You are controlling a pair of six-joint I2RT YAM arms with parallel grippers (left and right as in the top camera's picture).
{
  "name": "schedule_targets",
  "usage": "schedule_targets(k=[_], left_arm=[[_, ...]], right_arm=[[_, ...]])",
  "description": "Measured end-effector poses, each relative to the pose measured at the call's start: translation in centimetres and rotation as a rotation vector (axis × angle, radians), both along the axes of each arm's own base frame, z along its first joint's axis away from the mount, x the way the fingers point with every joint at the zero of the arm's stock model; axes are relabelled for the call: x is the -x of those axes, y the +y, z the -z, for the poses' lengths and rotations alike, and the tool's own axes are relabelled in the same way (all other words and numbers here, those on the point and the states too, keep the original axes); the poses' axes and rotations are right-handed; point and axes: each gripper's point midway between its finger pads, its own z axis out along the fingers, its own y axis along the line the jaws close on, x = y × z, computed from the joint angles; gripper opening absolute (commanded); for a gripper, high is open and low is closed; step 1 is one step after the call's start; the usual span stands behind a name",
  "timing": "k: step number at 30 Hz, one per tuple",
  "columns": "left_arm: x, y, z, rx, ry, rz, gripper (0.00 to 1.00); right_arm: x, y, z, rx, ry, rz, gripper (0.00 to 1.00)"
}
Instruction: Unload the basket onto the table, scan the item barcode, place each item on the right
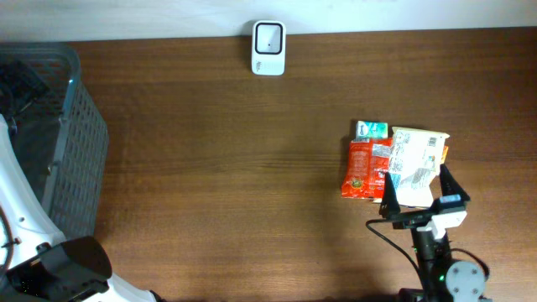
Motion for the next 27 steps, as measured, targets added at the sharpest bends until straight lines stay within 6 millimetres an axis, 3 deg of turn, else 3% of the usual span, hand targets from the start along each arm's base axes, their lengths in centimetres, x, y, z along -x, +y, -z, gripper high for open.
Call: schedule_targets(k=[6,13,27], left_arm=[[0.0,0.0,0.0,0.000,0.000,0.000,0.99],[0.0,0.0,0.0,0.000,0.000,0.000,0.99],[0.0,0.0,0.0,0.000,0.000,0.000,0.99]], right_arm=[[-0.2,0.5,1.7,-0.003,0.023,-0.020,0.99],[-0.7,0.5,8.0,-0.028,0.280,-0.018,0.99],[-0.7,0.5,8.0,-0.028,0.278,-0.018,0.99]])
